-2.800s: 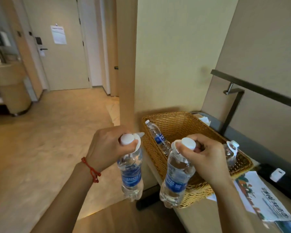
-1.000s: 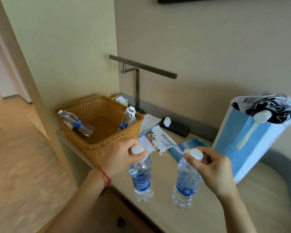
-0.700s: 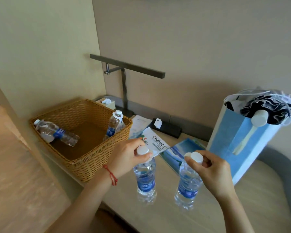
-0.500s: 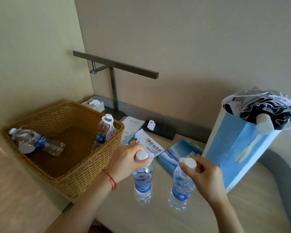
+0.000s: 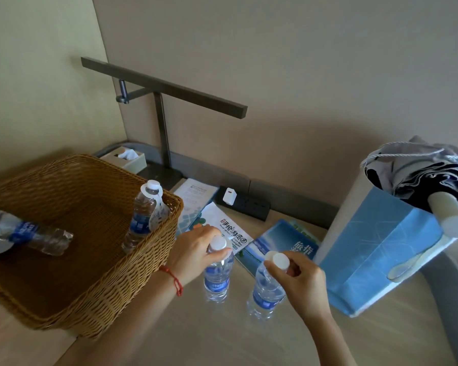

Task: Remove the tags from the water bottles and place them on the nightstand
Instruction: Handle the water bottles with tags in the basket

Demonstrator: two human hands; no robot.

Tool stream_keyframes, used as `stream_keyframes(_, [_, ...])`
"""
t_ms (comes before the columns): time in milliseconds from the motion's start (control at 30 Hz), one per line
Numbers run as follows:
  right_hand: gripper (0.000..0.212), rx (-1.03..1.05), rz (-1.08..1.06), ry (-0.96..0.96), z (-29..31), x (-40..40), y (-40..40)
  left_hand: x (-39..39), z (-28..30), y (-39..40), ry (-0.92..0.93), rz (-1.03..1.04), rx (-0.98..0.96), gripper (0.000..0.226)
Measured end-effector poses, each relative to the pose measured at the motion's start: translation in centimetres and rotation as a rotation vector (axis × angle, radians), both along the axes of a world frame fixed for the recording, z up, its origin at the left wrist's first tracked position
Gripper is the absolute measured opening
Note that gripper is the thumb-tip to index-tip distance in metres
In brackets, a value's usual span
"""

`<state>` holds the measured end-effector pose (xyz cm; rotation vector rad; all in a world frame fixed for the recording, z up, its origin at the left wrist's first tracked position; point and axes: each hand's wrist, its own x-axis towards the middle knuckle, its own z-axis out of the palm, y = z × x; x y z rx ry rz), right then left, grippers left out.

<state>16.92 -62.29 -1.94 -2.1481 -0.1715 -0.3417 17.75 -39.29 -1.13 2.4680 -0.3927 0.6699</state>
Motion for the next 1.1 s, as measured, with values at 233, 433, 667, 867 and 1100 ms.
stream_keyframes(233, [0.022,-0.042,-0.02,-0.012,-1.6,0.8,0.4,0.4,-1.8,-0.3,0.017,-0.005,-0.052,0.024])
stream_keyframes(433, [0.026,-0.072,-0.003,-0.046,-2.0,1.0,0.2,0.7,-2.0,-0.7,0.044,0.004,-0.108,0.023])
stream_keyframes(667, [0.031,-0.095,-0.03,-0.049,-2.2,0.6,0.5,-0.1,-2.4,-1.5,0.031,0.046,-0.14,0.028])
stream_keyframes(867, [0.038,-0.116,-0.039,0.001,-0.9,0.0,0.2,-1.5,-2.3,-1.8,0.084,0.174,-0.159,0.032])
stream_keyframes(1100, [0.037,-0.211,-0.047,-0.047,0.6,-2.0,-0.4,-6.0,-1.4,-1.3,0.032,0.196,-0.032,0.036])
